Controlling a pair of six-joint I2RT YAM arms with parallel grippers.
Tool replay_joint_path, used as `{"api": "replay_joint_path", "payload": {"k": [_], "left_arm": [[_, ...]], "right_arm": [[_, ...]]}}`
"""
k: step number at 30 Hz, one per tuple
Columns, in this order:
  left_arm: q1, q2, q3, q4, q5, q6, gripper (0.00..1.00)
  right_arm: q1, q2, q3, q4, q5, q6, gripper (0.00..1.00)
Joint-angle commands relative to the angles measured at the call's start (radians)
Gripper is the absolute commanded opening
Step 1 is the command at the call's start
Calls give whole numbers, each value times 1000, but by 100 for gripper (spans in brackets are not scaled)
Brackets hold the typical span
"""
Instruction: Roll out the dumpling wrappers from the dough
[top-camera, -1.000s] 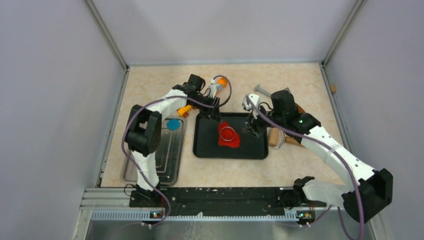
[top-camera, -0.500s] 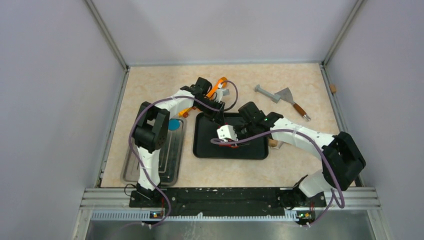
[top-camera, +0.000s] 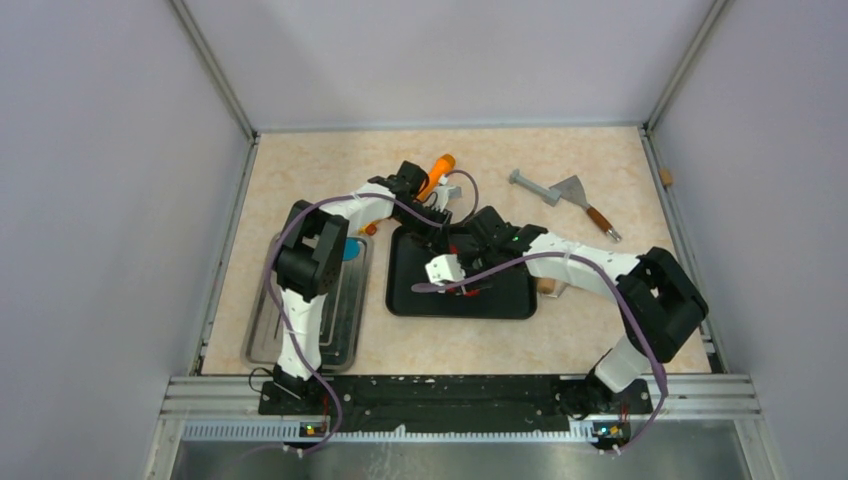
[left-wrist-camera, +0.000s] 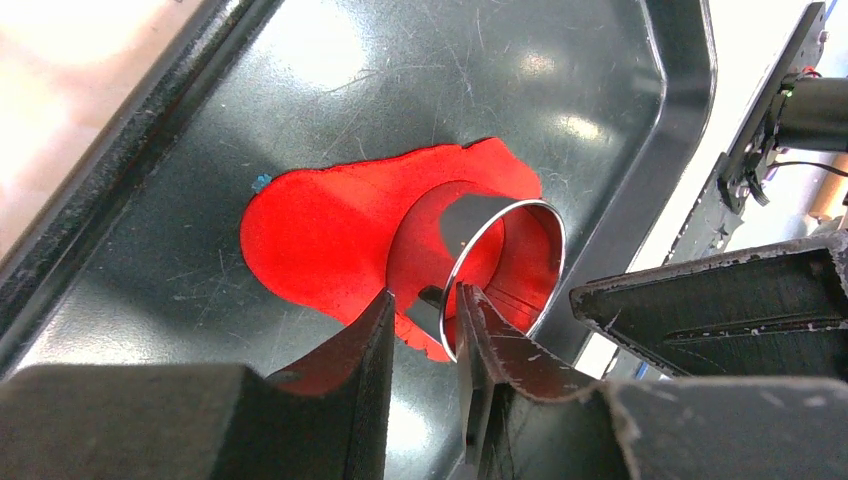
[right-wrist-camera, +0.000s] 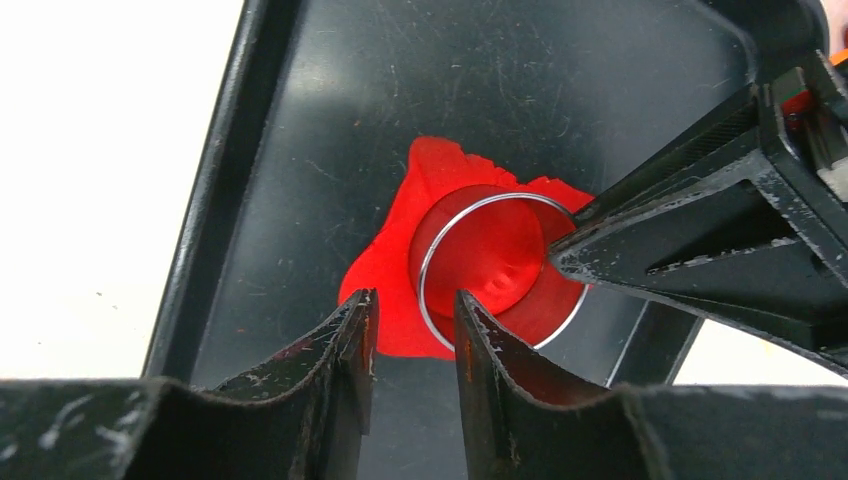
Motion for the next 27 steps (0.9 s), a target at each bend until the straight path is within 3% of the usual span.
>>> {"api": "replay_joint_path", "payload": {"k": [1,12,22,27], "left_arm": [[-6,2,40,11,19,-3,31],[-7,10,39,11,16,-5,25],[-8,24,25,8,15,-5,13],[-8,22,12,8,-2,2,4]], "right_arm": [[13,28,38,60,3,-25,33],[13,80,54,24,4,-35,20],[13,104,57,23,6,-24,10],[13,116,52,26,3,-18,0]]}}
